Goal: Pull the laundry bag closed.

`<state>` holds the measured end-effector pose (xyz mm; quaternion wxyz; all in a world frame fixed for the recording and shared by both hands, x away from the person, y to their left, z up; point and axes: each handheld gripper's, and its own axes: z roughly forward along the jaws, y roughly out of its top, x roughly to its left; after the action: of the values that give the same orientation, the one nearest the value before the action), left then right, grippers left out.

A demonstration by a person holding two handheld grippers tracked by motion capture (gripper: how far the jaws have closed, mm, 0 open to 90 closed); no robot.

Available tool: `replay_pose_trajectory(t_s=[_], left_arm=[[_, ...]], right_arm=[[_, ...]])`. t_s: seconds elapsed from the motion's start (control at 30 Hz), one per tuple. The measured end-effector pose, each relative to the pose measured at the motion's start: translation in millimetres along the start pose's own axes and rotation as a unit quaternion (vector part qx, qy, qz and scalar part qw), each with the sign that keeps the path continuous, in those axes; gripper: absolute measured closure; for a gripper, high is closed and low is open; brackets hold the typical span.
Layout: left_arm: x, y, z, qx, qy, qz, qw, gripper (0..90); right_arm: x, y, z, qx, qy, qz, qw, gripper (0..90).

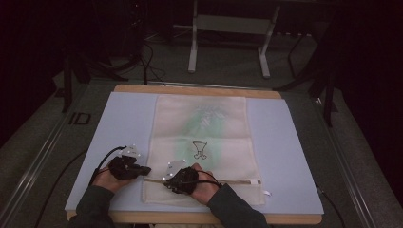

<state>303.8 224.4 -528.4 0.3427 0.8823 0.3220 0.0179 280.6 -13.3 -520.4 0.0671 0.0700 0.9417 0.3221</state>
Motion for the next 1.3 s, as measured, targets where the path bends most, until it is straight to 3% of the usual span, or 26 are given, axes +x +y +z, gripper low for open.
replay_pose_trajectory(t_s=[1.3], left_arm=[[-0.2,0.0,0.1,0.000,0.000,0.001,1.0000,90.0]], right_arm=[[0.4,-13.1,-14.7,0.011,-0.007,-0.001,0.9999,82.1]])
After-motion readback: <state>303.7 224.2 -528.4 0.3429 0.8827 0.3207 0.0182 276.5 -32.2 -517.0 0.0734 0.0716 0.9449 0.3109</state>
